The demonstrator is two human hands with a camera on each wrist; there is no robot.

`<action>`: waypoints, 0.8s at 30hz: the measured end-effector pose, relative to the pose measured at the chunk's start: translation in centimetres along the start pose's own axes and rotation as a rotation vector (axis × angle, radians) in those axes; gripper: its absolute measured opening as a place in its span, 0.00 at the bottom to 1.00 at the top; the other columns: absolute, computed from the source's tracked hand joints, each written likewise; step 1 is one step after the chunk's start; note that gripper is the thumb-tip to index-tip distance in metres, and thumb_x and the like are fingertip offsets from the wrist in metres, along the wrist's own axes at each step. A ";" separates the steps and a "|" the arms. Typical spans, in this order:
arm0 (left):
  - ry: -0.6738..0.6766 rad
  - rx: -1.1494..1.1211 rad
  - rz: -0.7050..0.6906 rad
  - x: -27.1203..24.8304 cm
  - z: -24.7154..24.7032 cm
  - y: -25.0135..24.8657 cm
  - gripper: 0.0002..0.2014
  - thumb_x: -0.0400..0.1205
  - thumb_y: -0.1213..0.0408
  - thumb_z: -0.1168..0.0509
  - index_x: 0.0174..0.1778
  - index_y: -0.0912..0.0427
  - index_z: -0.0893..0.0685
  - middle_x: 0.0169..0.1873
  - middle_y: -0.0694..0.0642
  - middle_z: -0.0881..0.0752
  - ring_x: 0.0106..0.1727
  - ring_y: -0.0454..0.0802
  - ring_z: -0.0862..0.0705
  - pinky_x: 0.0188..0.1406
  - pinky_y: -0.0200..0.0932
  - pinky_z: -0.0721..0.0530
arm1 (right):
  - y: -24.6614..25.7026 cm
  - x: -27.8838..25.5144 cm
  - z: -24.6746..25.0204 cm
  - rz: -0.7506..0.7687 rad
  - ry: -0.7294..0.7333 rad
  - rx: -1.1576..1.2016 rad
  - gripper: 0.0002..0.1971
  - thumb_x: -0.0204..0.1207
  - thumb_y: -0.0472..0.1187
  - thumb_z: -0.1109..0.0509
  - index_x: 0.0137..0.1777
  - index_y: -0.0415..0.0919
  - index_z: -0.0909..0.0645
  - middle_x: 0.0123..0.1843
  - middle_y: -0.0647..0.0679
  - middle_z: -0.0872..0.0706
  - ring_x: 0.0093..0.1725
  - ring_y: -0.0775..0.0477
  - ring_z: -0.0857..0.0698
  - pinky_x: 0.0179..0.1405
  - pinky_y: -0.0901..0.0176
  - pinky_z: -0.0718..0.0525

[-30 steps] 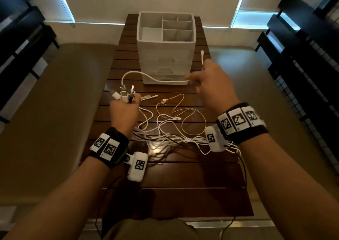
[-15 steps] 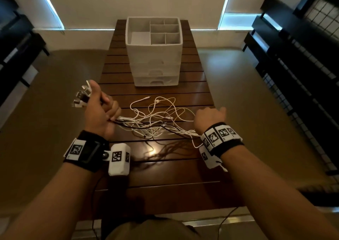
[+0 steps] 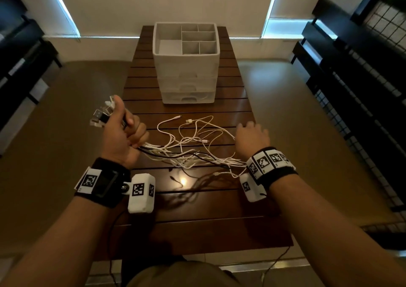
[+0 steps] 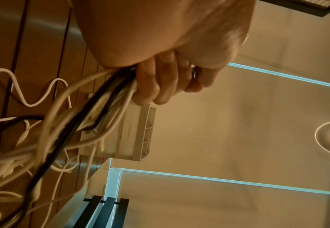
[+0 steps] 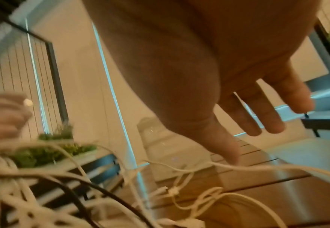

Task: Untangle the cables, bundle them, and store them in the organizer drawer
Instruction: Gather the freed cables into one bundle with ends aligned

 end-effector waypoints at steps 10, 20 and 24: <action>-0.017 0.031 -0.006 0.5 -0.5 -0.4 0.30 0.92 0.40 0.44 0.27 0.54 0.30 0.16 0.47 0.41 0.15 0.42 0.46 0.16 0.39 0.49 | -3.1 -1.8 -6.1 -0.328 -0.019 0.395 0.18 0.85 0.36 0.34 0.71 0.35 0.32 0.69 0.33 0.24 0.54 0.32 0.12 0.48 0.45 0.15; -0.023 0.064 0.033 0.9 -1.3 0.6 0.30 0.92 0.41 0.43 0.25 0.53 0.30 0.15 0.47 0.40 0.15 0.42 0.45 0.13 0.37 0.46 | -4.9 0.6 -5.0 -0.284 -0.052 0.455 0.10 0.86 0.33 0.40 0.62 0.34 0.20 0.61 0.30 0.13 0.60 0.26 0.13 0.52 0.42 0.16; -0.046 0.031 0.021 1.4 -0.6 0.6 0.30 0.92 0.41 0.43 0.26 0.54 0.31 0.15 0.46 0.40 0.14 0.41 0.45 0.13 0.36 0.46 | -5.5 0.7 -3.3 -0.283 -0.175 0.500 0.08 0.86 0.32 0.41 0.60 0.34 0.22 0.57 0.30 0.13 0.57 0.26 0.14 0.49 0.41 0.18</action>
Point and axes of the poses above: each hand's wrist, its own x-axis towards the middle knuckle, its own z-axis out of the back of the hand, y = z × x, the point moved 5 cm from there along x, towards the middle knuckle
